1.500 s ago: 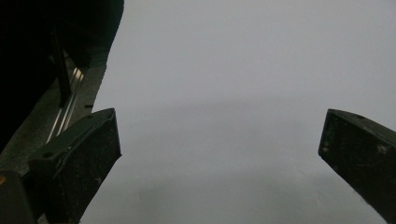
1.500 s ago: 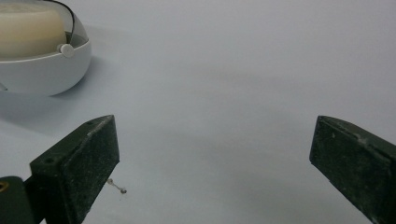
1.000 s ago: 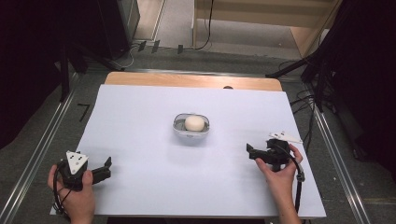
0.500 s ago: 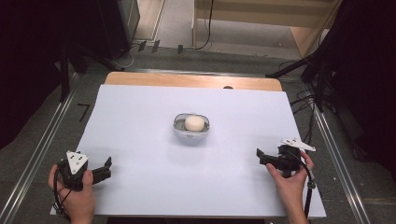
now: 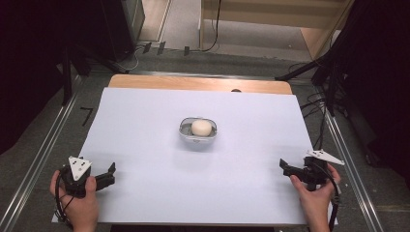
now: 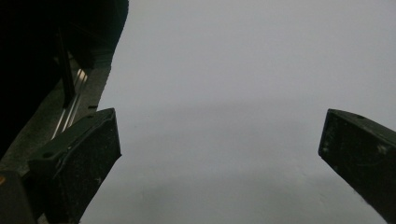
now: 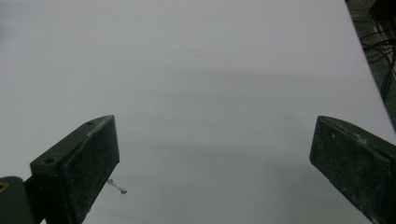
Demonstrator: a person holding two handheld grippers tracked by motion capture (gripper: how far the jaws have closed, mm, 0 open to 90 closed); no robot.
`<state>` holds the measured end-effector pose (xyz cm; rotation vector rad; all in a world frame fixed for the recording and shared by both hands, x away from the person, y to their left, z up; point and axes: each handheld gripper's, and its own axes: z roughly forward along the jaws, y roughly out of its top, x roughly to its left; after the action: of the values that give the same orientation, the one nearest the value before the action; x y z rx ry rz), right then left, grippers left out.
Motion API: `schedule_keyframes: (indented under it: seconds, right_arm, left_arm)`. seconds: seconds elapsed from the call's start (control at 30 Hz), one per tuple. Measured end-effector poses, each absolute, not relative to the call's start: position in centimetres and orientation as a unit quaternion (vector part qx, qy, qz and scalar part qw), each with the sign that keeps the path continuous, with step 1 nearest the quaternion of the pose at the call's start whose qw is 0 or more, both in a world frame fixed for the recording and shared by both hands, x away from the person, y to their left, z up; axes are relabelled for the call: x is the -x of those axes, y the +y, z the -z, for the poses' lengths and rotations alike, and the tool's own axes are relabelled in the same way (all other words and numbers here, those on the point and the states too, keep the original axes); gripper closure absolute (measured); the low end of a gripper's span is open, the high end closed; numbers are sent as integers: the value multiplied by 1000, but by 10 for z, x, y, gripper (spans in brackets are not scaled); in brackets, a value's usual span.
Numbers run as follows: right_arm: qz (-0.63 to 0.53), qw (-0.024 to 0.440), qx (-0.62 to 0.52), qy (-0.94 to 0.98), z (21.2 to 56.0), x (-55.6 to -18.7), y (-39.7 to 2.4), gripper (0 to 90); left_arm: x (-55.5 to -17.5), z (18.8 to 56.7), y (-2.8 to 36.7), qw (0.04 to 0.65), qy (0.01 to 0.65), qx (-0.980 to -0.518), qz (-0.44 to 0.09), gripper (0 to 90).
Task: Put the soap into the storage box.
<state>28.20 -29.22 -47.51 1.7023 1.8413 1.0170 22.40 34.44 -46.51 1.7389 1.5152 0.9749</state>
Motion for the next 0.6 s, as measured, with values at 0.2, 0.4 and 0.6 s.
schedule_keyframes:
  seconds: [0.2,0.4,0.6]
  right_arm:
    - [-356,223,-622,660,476,-276,-306,18]
    - [-354,229,-628,655,476,-266,-322,18]
    - [-350,235,-634,648,476,-257,-338,18]
  left_arm:
    - [-224,465,345,317,576,-657,-369,0]
    - [-224,465,346,322,578,-655,-365,0]
    - [-224,465,347,323,579,-653,-366,0]
